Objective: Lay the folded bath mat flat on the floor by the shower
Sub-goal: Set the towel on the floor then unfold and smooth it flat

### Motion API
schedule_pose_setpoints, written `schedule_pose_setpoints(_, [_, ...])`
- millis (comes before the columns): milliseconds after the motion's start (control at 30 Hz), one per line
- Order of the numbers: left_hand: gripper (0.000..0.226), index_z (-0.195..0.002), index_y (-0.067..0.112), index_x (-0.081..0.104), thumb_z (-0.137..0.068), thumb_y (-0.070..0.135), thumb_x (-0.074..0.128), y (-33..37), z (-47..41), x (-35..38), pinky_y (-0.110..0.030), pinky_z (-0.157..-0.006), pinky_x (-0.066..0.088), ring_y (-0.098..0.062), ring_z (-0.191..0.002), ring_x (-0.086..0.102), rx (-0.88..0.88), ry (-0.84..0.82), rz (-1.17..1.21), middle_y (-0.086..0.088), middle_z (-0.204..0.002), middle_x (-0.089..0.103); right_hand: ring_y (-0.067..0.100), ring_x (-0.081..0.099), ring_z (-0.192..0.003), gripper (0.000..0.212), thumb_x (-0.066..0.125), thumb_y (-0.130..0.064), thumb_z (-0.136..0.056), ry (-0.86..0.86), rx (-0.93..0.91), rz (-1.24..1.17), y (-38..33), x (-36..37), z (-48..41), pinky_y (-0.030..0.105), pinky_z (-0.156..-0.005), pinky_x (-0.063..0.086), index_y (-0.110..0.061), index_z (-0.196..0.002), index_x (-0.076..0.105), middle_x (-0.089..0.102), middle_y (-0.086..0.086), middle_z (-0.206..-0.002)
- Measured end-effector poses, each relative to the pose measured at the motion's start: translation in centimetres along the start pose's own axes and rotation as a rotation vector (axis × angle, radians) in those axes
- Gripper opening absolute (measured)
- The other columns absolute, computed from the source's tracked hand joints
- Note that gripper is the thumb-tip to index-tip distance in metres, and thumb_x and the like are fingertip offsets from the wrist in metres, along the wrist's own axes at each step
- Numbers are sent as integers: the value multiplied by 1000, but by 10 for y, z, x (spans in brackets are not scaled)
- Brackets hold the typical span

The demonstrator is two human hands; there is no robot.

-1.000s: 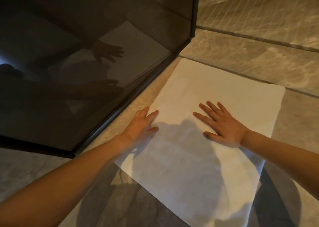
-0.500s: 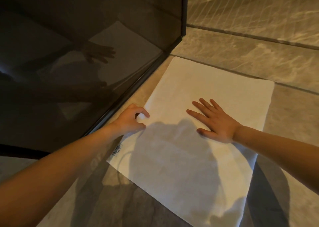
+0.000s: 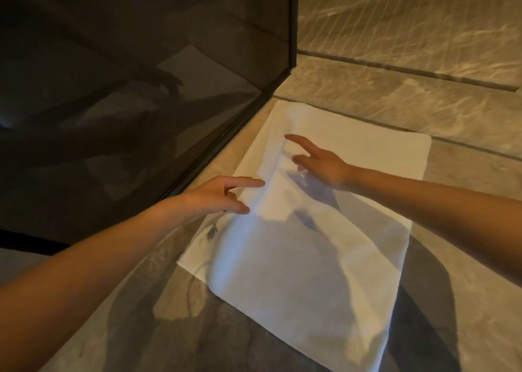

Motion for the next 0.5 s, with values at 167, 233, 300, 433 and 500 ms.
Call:
schedule_pose_setpoints(167, [62,-130,41,59,-83,4,71,26,-6,29,-13,-68,43,1,-71,52,61,-67,-66,28,-99,62,22,60,-85,49,48,-43,-97,-52,82,51,-45,6,-15,23,-55,48,-37,-144,36,50,9,-138])
schedule_pose_setpoints(233, [65,-128,45,59,-79,4,72,30,-7,34,-14,-90,42,8,-109,53,77,-70,-22,21,-131,55,18,56,-82,50,61,-31,-90,75,94,200,-44,0,-15,19,-57,45,-19,-138,48,54,10,-135])
schedule_pose_setpoints(300, [67,-128,45,60,-76,3,70,32,-5,35,-13,-103,38,5,-131,41,98,-87,27,17,-147,46,16,52,-87,44,69,-27,-83,155,117,290,-39,-9,-9,21,-65,41,-13,-124,60,60,8,-121])
schedule_pose_setpoints(433, [66,-127,47,61,-78,3,67,39,-2,42,-5,-98,37,17,-130,36,94,-184,98,26,-145,45,22,55,-82,31,65,-24,-82,126,153,338,-35,-27,6,22,-53,38,-10,-109,64,59,7,-98])
schedule_pose_setpoints(500, [64,-127,44,62,-75,7,67,42,-3,47,-15,-105,38,9,-134,36,86,-212,124,23,-145,46,19,55,-72,28,59,-21,-86,56,192,344,-36,-38,12,24,-52,41,-12,-112,60,57,8,-101])
Point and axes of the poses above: each hand's wrist, its own z-axis away from the middle knuckle, its own x-axis out of the palm, y = z × x, the point moved 1 cm from there along -z, towards the middle knuckle
